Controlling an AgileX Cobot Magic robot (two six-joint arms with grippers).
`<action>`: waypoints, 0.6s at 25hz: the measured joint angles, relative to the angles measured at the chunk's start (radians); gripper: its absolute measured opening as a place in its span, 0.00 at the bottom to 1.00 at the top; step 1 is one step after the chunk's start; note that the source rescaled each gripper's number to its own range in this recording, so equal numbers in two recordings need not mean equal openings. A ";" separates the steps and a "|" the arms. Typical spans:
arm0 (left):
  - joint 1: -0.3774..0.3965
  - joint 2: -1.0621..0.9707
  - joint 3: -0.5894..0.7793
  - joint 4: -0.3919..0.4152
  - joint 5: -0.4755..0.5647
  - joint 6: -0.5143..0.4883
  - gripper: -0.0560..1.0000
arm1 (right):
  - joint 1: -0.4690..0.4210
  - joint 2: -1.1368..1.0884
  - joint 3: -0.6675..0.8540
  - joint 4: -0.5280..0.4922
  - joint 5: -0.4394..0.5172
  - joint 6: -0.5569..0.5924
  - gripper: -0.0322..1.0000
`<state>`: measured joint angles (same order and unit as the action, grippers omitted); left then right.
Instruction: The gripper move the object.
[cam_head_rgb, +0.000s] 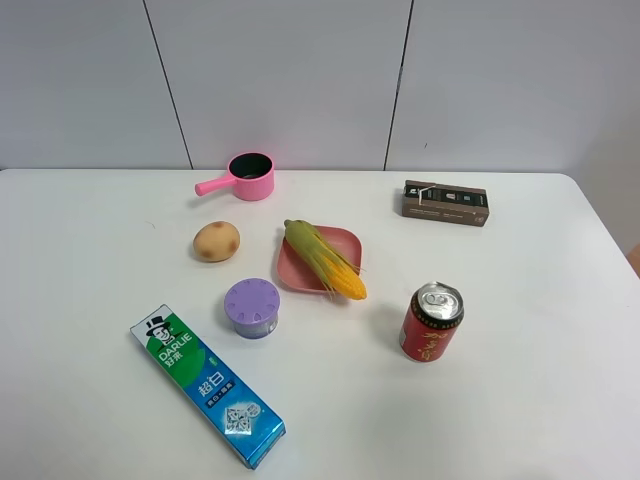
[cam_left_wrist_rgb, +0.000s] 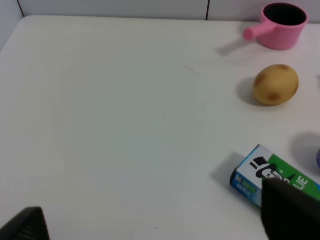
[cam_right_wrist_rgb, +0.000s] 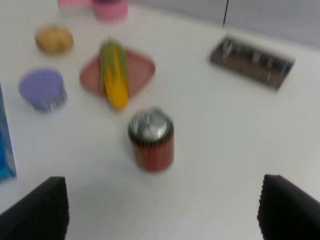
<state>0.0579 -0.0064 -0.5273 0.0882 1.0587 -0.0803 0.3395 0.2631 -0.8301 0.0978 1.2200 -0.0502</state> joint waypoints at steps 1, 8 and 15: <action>0.000 0.000 0.000 0.000 0.000 0.000 1.00 | 0.000 0.001 0.051 0.000 0.000 -0.001 0.84; 0.000 0.000 0.000 0.000 0.000 0.000 1.00 | 0.000 -0.004 0.291 -0.001 -0.066 -0.037 0.84; 0.000 0.000 0.000 0.000 0.000 0.000 1.00 | 0.000 -0.004 0.321 0.004 -0.137 -0.032 0.84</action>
<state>0.0579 -0.0064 -0.5273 0.0882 1.0587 -0.0803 0.3395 0.2589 -0.5088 0.1018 1.0835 -0.0820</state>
